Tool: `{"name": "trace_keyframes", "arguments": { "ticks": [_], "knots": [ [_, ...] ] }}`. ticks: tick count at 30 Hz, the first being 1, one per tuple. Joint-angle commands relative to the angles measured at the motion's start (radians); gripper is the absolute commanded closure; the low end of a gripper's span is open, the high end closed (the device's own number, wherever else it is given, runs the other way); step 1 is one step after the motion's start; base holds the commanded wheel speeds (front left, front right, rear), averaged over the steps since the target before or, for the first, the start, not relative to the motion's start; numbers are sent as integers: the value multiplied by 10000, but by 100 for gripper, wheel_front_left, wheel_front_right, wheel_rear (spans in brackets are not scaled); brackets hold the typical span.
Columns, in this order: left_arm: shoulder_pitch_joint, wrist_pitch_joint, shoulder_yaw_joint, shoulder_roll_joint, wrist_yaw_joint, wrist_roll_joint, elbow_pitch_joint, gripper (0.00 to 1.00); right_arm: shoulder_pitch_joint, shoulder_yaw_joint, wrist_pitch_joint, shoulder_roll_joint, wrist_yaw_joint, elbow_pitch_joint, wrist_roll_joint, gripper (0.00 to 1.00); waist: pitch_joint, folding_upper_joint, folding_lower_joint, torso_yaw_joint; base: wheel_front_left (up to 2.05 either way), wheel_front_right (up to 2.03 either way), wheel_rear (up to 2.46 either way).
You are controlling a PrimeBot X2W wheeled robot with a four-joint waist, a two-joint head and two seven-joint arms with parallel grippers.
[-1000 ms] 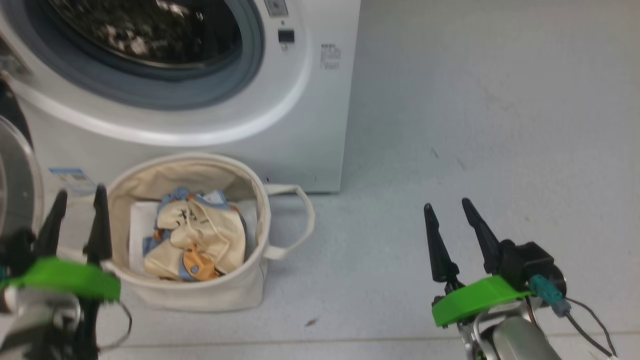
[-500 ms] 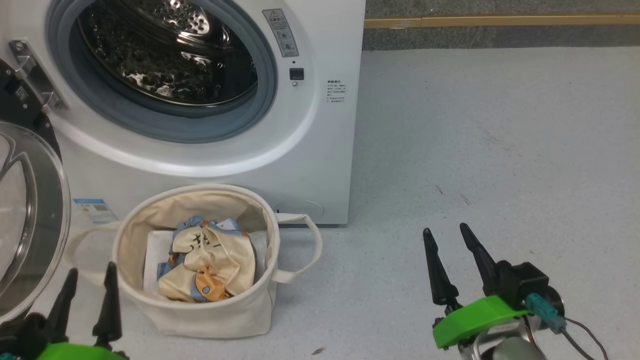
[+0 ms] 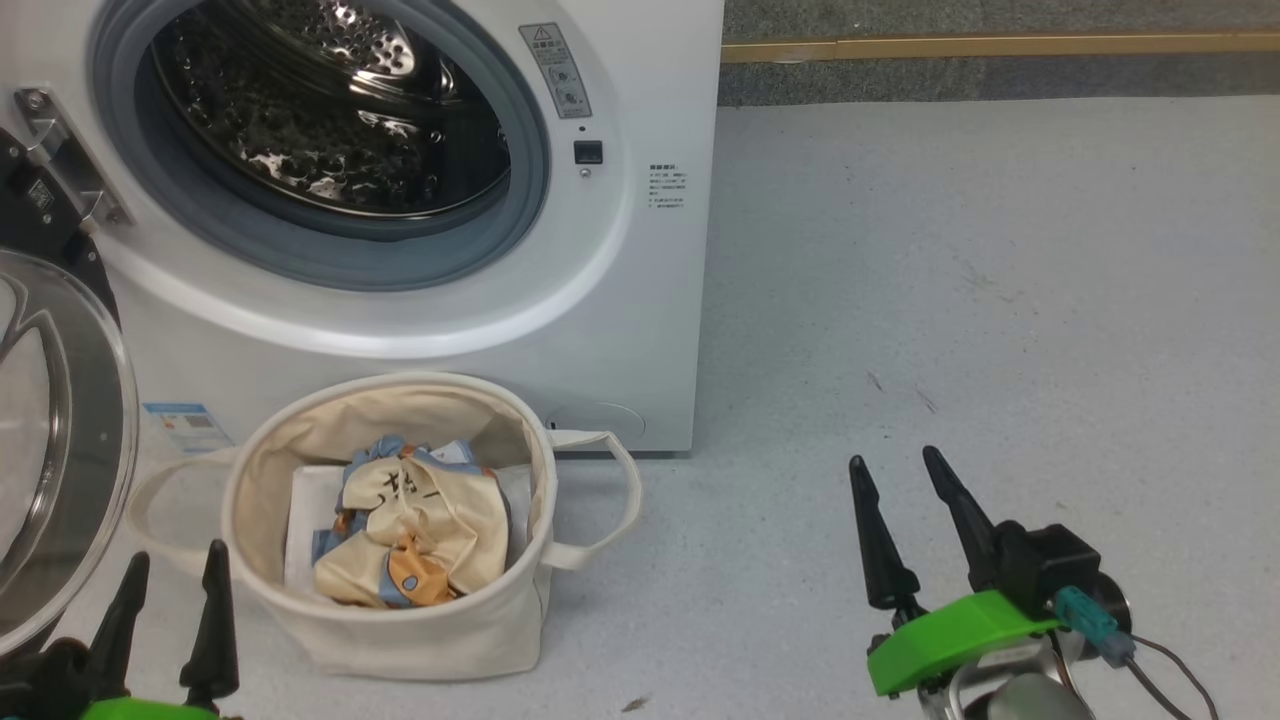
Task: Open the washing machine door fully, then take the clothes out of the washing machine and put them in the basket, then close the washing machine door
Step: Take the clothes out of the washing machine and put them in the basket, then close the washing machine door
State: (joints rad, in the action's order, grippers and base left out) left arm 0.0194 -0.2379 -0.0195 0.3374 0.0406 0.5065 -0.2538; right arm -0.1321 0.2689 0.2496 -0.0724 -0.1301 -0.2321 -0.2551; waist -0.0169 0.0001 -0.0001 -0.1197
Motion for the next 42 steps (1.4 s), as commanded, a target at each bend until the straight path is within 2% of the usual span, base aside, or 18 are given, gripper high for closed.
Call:
{"name": "trace_keyframes", "arguments": {
  "ticks": [1, 13, 18, 29, 42],
  "knots": [
    [304, 32, 393, 345, -63, 18, 373, 0, -132, 176, 122, 71, -6, 310, 2, 0, -16, -1, 1, 8, 0, 0, 0],
    [236, 74, 288, 426, -364, -188, 577, 0, -151, 158, 122, 104, -6, 367, 33, 0, -73, -1, 1, 308, 0, 0, 0],
    [337, 64, 229, 423, -569, -320, 638, 0, -154, 140, 122, 93, -6, 401, 57, 0, -133, -1, 1, 927, 0, 0, 0],
    [428, -47, 251, 311, -801, -372, 753, 0, -227, 169, 122, 37, -6, 439, 15, 0, -186, -1, 1, 3084, 0, 0, 0],
    [258, 183, 15, 399, -808, -402, 781, 0, 118, 287, 122, 136, -6, 386, -231, 0, 426, -1, 1, 5669, 0, 0, 0]
  ]
}}
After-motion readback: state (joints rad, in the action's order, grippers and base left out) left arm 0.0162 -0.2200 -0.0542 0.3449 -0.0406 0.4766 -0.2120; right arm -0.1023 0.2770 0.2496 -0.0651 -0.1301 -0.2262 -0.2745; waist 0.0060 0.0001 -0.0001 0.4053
